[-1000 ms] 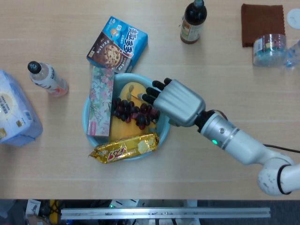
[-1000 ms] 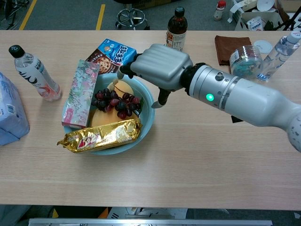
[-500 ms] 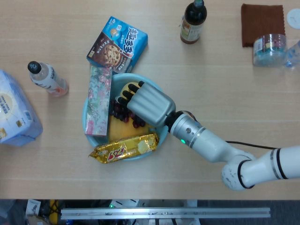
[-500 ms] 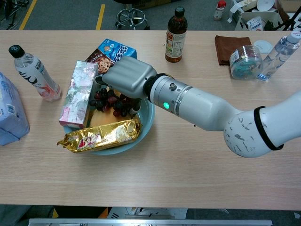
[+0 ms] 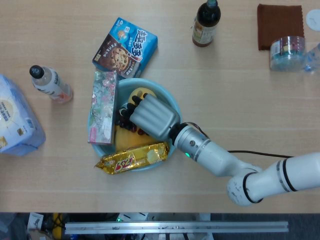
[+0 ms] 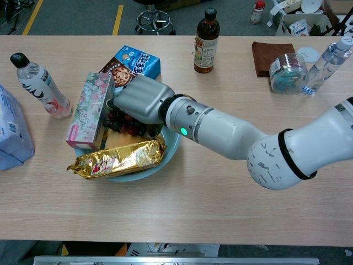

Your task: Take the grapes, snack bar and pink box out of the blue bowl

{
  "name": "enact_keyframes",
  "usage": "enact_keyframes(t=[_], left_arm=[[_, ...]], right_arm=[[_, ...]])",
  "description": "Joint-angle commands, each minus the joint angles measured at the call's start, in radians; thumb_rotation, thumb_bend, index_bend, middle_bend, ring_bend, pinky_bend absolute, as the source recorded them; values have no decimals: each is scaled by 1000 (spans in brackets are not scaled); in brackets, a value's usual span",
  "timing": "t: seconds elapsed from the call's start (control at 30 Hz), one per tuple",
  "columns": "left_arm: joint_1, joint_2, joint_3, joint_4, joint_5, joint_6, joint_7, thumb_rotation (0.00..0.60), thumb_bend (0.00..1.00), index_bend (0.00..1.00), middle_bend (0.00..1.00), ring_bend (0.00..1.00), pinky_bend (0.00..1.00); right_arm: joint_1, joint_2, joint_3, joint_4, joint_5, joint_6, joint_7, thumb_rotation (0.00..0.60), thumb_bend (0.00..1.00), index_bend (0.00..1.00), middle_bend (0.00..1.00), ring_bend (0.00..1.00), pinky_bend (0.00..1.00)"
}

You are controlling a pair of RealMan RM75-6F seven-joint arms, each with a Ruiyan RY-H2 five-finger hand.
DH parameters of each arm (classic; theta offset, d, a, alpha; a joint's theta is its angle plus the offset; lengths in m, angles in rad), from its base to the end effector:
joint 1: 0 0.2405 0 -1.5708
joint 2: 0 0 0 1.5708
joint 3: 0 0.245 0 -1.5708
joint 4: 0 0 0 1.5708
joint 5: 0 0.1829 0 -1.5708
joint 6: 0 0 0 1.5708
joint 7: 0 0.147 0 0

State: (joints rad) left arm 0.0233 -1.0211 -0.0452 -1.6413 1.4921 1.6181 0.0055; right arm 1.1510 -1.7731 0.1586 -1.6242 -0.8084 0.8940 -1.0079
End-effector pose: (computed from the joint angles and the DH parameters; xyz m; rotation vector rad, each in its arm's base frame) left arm -0.3002 0.1472 0.2235 -1.2739 -0.8124 -0.8437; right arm 0.0129 -0.2799 -0.0785 2.3816 -0.3913 0.7933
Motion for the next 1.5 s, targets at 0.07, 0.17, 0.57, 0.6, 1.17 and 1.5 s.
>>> enact_keyframes(t=[0.07, 0.17, 0.57, 0.6, 1.17, 1.5], left_arm=[[2, -1, 0, 3, -2, 0, -1, 600, 298, 148, 190, 140, 149], [2, -2, -1, 4, -4, -2, -3, 600, 298, 148, 190, 140, 149], [-2, -7, -3, 10, -3, -11, -5, 600, 298, 148, 188, 140, 149], [-1, -8, -3, 11, -4, -12, -4, 600, 298, 148, 188, 140, 149], [-4, -3, -6, -4, 5, -11, 13, 600, 298, 148, 188, 140, 149], [-10, -9, -10, -5, 5, -15, 18, 600, 298, 148, 188, 140, 149]], right_arm=[[6, -3, -13, 2, 3, 15, 2, 600, 240, 319, 386, 338, 561], [8, -2, -23, 5, 3, 19, 4, 600, 277, 367, 408, 370, 596], [-4, 13, -57, 0, -43, 51, 50, 600, 409, 514, 503, 510, 752], [-7, 16, -59, -2, -46, 50, 59, 600, 415, 518, 507, 516, 764], [-76, 182, -21, -138, -154, 125, 205, 600, 439, 539, 525, 547, 793], [-149, 351, -29, -123, -94, 169, 226, 600, 432, 539, 525, 547, 793]])
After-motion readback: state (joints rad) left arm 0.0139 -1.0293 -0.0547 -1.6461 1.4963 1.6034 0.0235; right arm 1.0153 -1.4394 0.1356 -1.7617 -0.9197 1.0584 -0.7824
